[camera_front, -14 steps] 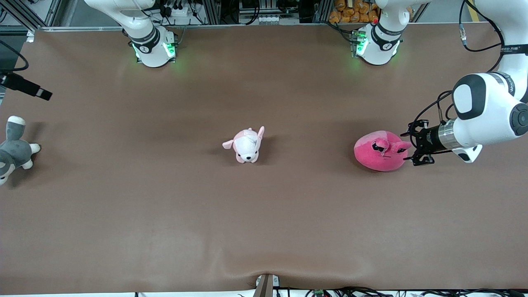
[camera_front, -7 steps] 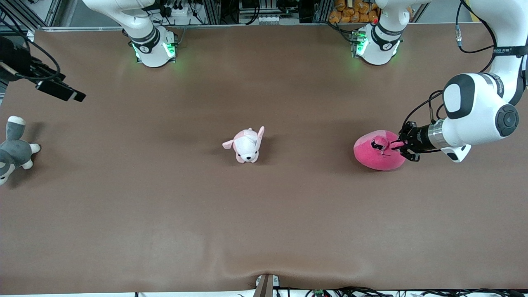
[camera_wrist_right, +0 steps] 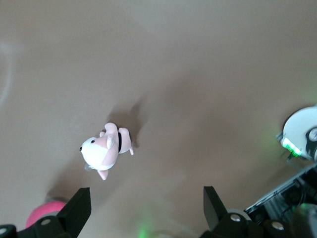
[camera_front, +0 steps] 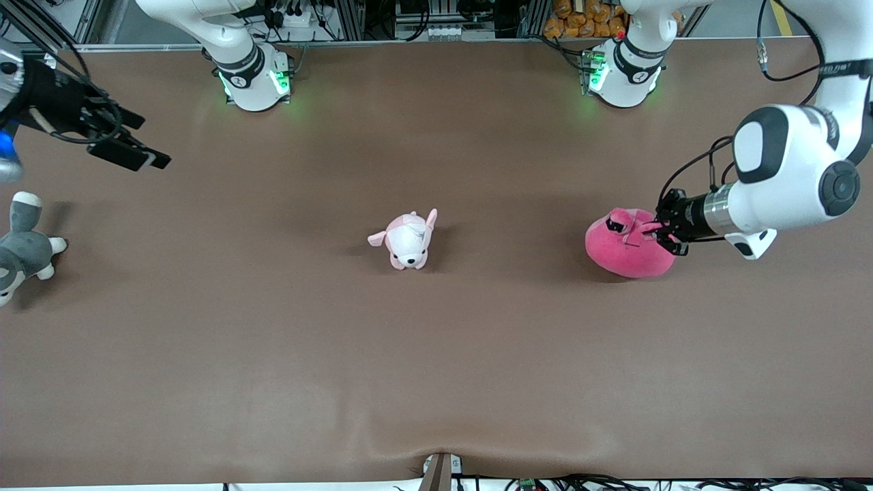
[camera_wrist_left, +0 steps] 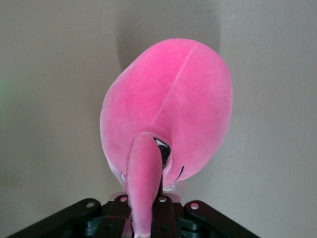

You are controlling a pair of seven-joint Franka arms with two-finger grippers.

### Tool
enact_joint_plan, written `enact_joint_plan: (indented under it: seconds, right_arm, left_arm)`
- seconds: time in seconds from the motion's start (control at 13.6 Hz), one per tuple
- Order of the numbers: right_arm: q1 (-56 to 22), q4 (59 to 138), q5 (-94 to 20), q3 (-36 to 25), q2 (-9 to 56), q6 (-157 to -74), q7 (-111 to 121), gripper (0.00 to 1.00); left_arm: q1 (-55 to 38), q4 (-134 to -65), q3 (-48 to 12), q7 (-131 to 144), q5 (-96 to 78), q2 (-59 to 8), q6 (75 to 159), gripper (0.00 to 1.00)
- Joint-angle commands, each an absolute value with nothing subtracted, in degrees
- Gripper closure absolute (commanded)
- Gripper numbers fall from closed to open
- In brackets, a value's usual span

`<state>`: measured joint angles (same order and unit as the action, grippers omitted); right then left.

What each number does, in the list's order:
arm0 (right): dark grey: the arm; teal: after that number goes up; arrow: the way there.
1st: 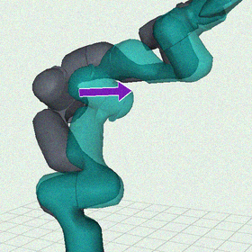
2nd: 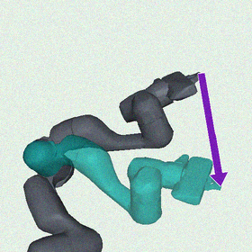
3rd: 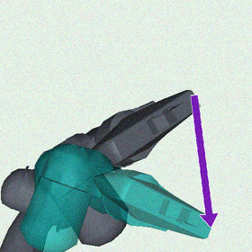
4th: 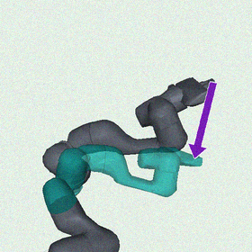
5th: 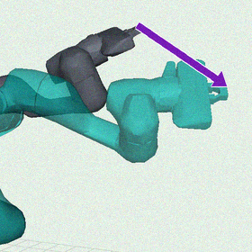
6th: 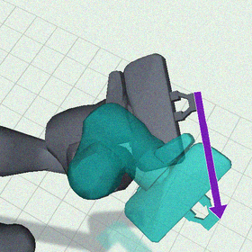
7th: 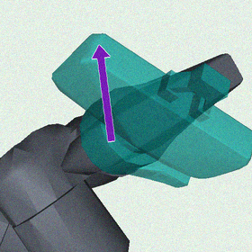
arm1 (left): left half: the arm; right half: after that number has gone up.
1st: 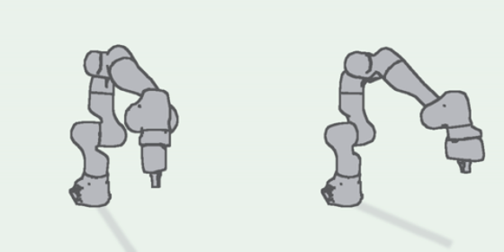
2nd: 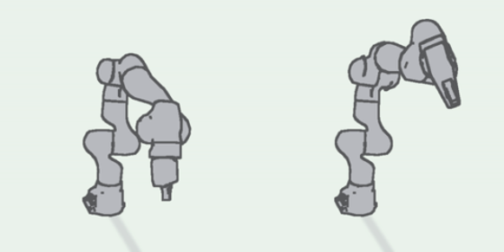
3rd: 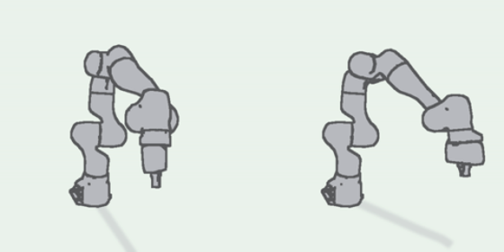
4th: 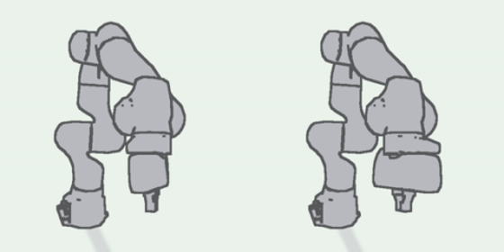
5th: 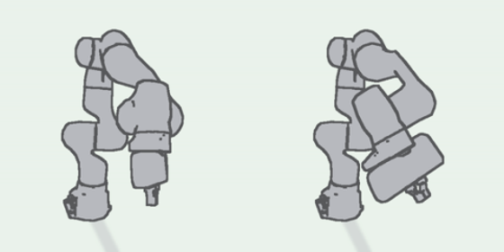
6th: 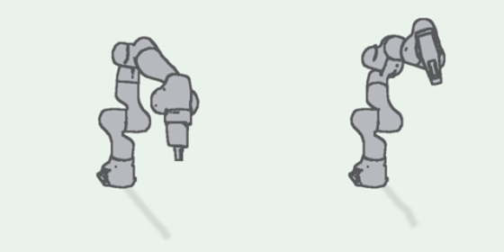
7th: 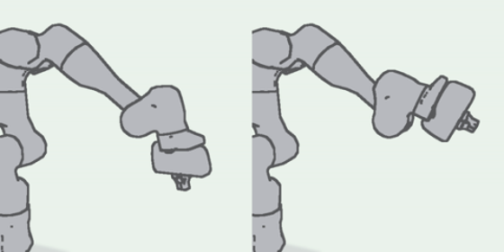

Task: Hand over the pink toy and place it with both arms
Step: 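Lift the bird with the left gripper while the right gripper approaches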

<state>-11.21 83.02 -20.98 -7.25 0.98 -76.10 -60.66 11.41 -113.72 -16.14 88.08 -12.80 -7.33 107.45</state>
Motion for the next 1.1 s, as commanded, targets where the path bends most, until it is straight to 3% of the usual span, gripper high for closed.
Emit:
enact_joint_plan:
  seconds: [0.0, 0.66, 1.03]
  right_arm:
    - [-13.5, 81.9, -24.0, -7.8, 2.1, -77.7, -68.0, 0.0]
    - [-28.8, 82.0, -24.0, -7.8, 5.6, -88.9, -102.4, 0.0]
    - [-36.4, 82.0, -23.3, -7.9, 9.7, -97.4, -117.0, 0.0]
  left_arm:
    - [11.7, -109.0, -19.0, 89.8, -13.9, -4.7, 100.0, 1.0]
    - [10.6, -91.8, -35.0, 114.8, -21.3, -8.7, 98.8, 1.0]
    - [2.0, -88.1, -35.5, 130.0, -22.6, -10.6, 105.8, 1.0]
